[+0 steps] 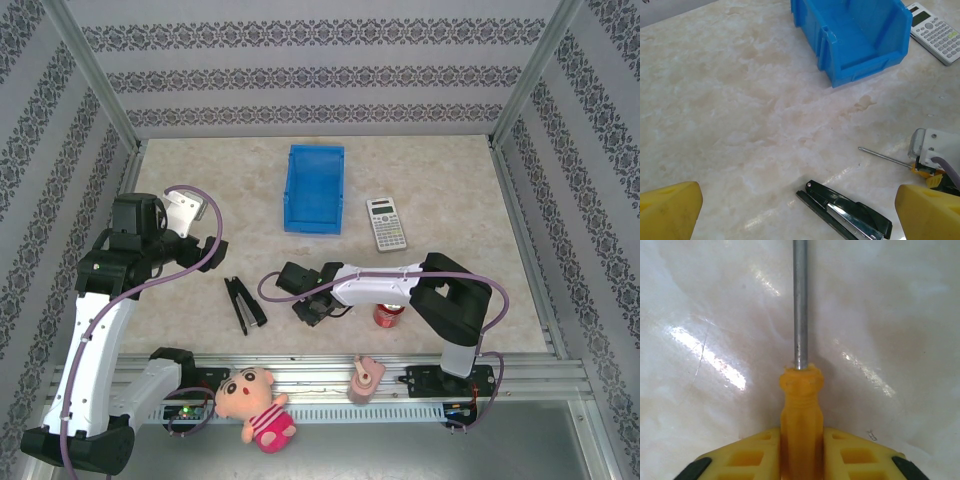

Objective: Put the screwdriver in the bin

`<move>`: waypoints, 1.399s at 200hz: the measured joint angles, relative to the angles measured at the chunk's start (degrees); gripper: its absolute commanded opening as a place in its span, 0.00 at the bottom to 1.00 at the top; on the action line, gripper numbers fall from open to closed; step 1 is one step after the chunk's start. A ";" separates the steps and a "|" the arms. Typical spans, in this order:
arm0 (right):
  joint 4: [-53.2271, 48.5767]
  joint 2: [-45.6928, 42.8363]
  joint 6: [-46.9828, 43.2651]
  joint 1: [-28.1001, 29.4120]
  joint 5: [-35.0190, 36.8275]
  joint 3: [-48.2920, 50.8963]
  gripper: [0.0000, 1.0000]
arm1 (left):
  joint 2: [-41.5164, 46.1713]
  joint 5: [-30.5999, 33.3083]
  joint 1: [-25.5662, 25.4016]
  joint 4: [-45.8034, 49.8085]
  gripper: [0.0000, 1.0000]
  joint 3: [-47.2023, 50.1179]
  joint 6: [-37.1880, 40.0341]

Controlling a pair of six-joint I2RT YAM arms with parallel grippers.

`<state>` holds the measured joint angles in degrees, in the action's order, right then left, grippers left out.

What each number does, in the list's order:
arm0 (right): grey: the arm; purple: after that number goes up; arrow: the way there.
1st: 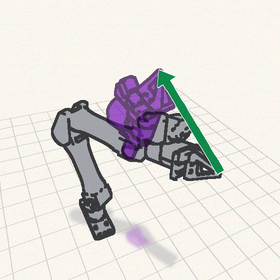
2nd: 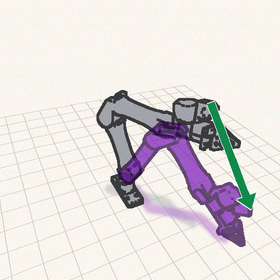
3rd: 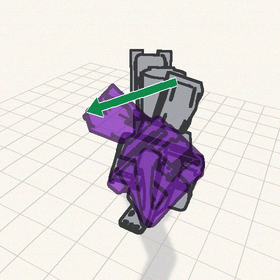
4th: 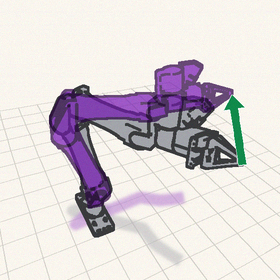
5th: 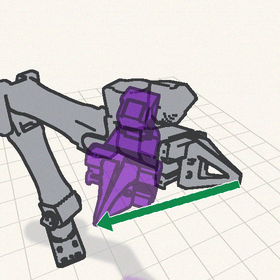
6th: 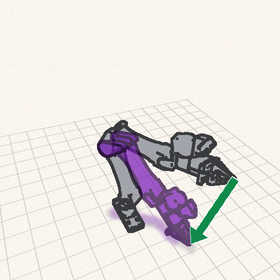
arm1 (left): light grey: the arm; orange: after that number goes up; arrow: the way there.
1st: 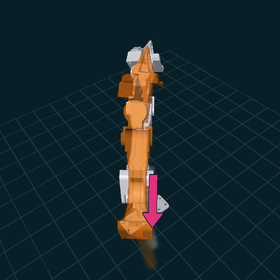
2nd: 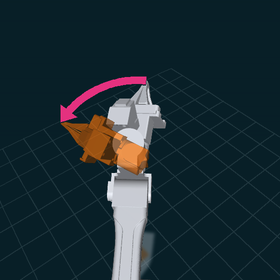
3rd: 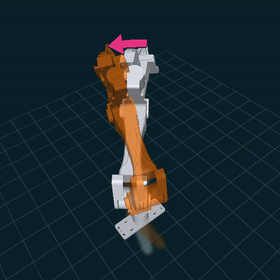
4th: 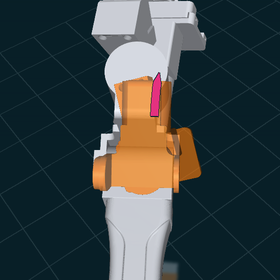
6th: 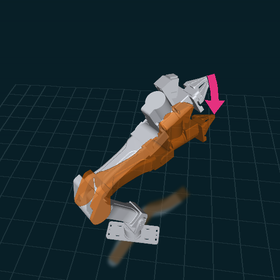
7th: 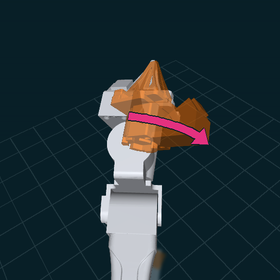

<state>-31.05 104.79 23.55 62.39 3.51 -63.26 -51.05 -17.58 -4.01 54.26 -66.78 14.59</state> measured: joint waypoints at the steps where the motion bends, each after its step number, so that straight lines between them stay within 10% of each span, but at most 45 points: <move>1: 0.00 0.00 -0.04 0.02 0.00 0.00 0.18 | 0.00 0.00 0.00 0.00 0.99 0.00 0.00; 175: -4.42 -9.05 -3.02 -5.46 -0.39 -1.88 0.16 | 0.07 1.44 0.00 0.22 0.99 -2.16 -0.13; 280: -4.24 -5.07 -4.59 -19.87 -2.99 -17.57 0.16 | 4.96 3.48 0.00 0.24 0.99 -2.19 0.09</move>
<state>-35.29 99.72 18.96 42.52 0.51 -80.84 -46.09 -14.11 -4.01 54.50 -68.97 14.68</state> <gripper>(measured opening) 0.163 0.993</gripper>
